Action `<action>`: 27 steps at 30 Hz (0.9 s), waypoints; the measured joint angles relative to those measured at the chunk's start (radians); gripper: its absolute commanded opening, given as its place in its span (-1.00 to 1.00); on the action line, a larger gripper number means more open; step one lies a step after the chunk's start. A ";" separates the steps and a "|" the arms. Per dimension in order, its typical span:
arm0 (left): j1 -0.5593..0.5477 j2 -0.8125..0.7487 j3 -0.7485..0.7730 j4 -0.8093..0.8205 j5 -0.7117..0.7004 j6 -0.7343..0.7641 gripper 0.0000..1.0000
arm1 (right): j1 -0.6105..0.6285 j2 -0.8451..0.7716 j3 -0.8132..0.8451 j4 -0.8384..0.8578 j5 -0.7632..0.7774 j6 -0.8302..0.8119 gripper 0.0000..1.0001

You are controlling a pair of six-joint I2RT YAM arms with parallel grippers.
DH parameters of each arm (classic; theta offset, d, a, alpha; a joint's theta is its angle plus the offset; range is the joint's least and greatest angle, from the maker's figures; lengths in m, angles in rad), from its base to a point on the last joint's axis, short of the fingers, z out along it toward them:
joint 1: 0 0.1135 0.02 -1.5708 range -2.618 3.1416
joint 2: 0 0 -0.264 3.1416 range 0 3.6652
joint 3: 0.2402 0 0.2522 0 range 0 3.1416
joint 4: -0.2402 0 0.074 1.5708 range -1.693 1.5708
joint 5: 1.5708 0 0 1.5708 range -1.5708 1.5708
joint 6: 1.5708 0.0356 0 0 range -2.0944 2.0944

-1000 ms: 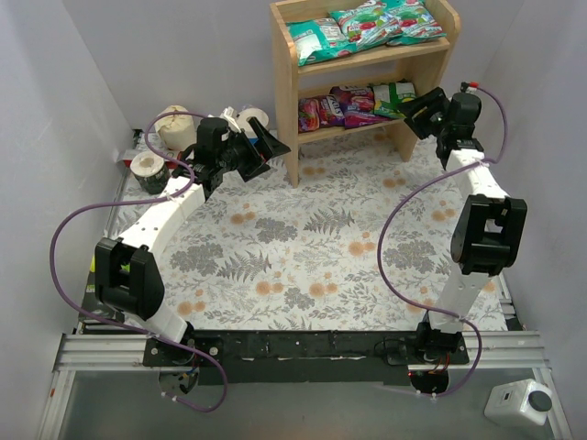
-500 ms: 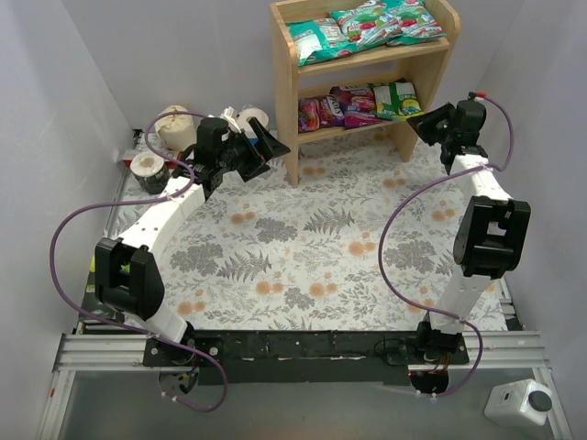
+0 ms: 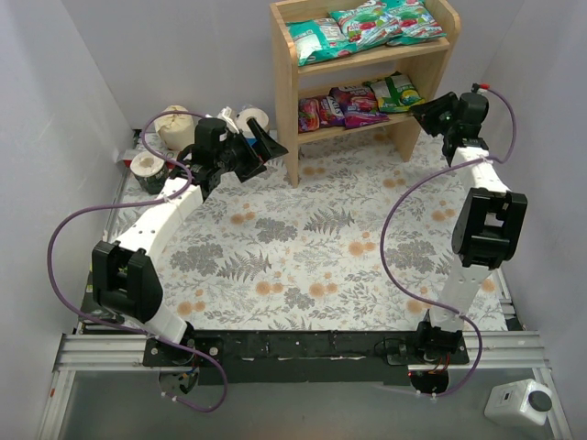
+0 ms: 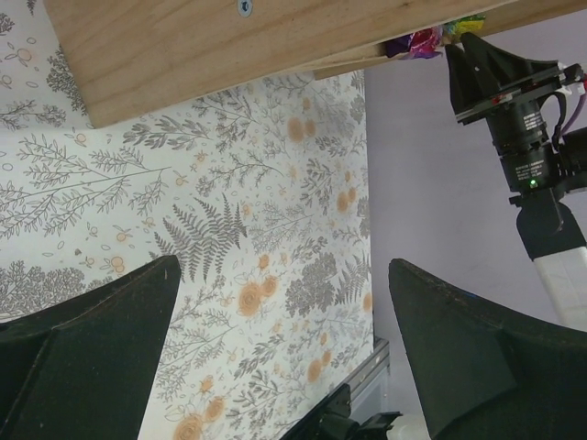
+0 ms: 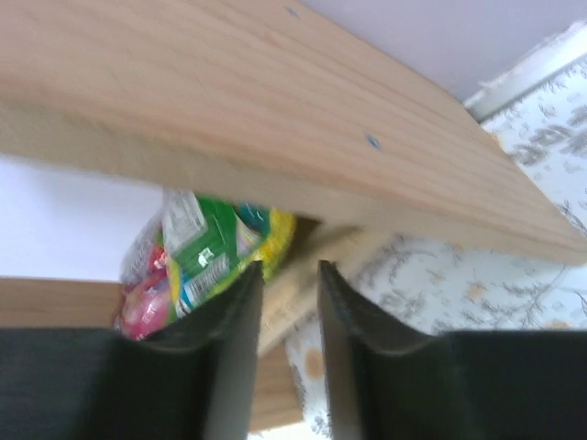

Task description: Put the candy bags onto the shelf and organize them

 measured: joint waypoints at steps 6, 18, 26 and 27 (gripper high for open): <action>0.003 -0.002 0.000 -0.010 -0.016 0.012 0.97 | -0.007 -0.116 -0.185 0.027 -0.005 -0.013 0.47; 0.006 0.012 0.091 -0.123 -0.183 0.139 0.96 | 0.010 -0.492 -0.503 0.074 -0.047 -0.168 0.74; 0.006 0.025 0.067 -0.155 -0.335 0.198 0.96 | 0.064 -0.755 -0.804 -0.056 0.163 -0.419 0.74; 0.006 0.025 0.060 -0.154 -0.353 0.204 0.97 | 0.066 -0.783 -0.832 -0.069 0.201 -0.445 0.74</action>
